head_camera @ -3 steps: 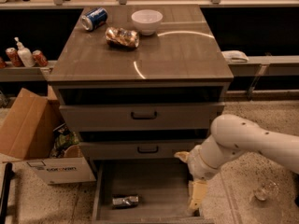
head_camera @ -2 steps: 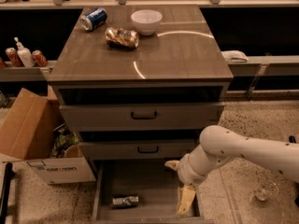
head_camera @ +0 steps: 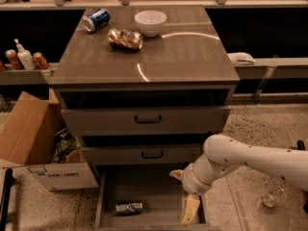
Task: Pick redbull can from bottom drawer and place on counter
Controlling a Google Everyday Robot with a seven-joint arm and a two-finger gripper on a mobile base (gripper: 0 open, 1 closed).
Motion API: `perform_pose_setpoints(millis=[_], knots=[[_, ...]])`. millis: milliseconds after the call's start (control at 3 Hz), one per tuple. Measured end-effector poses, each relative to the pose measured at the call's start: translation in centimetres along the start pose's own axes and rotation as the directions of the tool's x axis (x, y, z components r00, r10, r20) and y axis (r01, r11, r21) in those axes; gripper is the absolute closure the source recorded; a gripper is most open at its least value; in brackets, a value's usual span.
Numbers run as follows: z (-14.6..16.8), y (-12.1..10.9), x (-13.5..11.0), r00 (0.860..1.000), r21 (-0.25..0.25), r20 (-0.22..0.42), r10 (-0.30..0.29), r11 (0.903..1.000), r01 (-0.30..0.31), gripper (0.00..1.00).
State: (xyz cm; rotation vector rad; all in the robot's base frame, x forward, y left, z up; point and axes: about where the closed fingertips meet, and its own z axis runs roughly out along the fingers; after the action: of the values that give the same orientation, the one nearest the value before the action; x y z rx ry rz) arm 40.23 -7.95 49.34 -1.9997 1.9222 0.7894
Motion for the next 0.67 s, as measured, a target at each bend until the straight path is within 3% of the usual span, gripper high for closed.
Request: perform_pose_setpoints(millis=[667], knots=[[7.7,-5.8,1.7,1.000,-0.003,-0.006,0.013,0.9999,-0.013,0.00]])
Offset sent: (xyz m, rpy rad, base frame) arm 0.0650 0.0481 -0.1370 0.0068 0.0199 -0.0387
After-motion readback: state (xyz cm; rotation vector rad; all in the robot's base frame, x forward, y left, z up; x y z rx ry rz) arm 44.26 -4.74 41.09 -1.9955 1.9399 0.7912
